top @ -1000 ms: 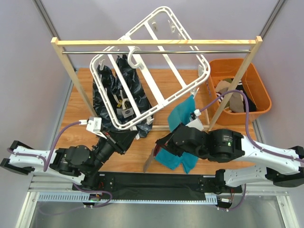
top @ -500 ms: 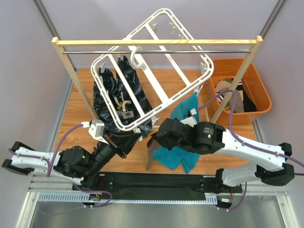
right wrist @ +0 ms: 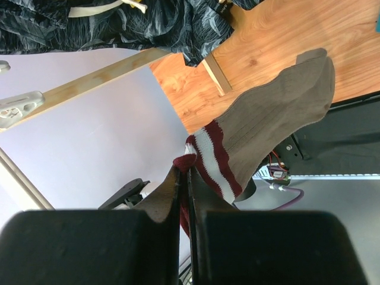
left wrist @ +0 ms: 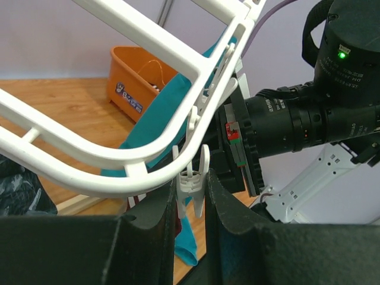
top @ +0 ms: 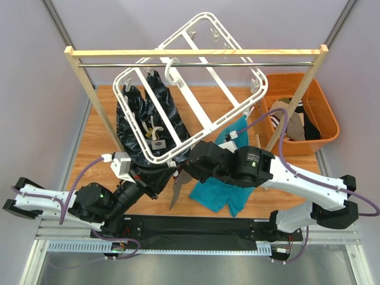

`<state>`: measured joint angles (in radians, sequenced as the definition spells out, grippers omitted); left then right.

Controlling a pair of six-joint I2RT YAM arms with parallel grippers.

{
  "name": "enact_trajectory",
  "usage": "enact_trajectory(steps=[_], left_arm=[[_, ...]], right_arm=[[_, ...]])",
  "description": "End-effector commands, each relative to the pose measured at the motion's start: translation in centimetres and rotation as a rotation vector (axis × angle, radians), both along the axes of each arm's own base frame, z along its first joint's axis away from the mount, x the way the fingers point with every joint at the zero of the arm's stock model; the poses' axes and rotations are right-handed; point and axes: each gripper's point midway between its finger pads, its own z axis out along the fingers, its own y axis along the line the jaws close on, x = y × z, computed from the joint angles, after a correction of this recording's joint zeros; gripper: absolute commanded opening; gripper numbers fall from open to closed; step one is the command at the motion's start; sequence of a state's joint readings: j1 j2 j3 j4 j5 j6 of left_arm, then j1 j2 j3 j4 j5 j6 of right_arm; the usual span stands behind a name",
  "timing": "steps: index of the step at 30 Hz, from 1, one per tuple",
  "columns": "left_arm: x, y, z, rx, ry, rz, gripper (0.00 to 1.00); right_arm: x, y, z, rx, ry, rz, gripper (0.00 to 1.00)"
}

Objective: Clip the socks to the hanger
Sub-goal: Clamp the sock onto the hanger.

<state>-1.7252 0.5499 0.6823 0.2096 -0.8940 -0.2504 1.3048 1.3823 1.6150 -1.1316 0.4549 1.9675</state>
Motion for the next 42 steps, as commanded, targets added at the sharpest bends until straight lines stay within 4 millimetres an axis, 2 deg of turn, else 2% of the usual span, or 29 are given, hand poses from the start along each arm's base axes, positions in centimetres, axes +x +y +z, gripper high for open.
enact_trajectory(steps=[1, 2, 11, 22, 26, 34, 39, 42], left_arm=[[-0.5, -1.1, -1.3, 0.087, -0.066, -0.028, 0.00], [-0.5, -1.2, -1.3, 0.095, -0.072, -0.024, 0.00], [-0.3, -1.9, -2.0, 0.154, -0.086, -0.002, 0.00], [-0.1, -2.0, -2.0, 0.166, -0.096, 0.013, 0.00], [0.0, -2.0, -2.0, 0.169, -0.091, 0.021, 0.00], [0.2, -2.4, -2.4, 0.187, -0.087, 0.042, 0.00], [0.3, -2.1, -2.4, 0.188, -0.090, 0.050, 0.00], [0.4, -1.9, -2.3, 0.186, -0.091, 0.058, 0.00]], right_arm=[[0.5, 0.0, 2.2, 0.123, 0.028, -0.087, 0.00], [0.4, -0.1, 1.7, 0.118, 0.035, -0.089, 0.00], [0.2, -1.3, 2.4, 0.158, 0.021, -0.089, 0.00], [-0.2, -0.7, 3.1, 0.193, 0.027, -0.060, 0.00], [0.0, -0.9, 4.2, 0.213, 0.002, -0.061, 0.00], [-0.9, 0.1, 4.0, 0.238, 0.042, -0.014, 0.00], [-0.6, -0.7, 5.0, 0.256, 0.018, -0.031, 0.00], [-0.8, -1.3, 4.6, 0.255, 0.025, -0.035, 0.00]])
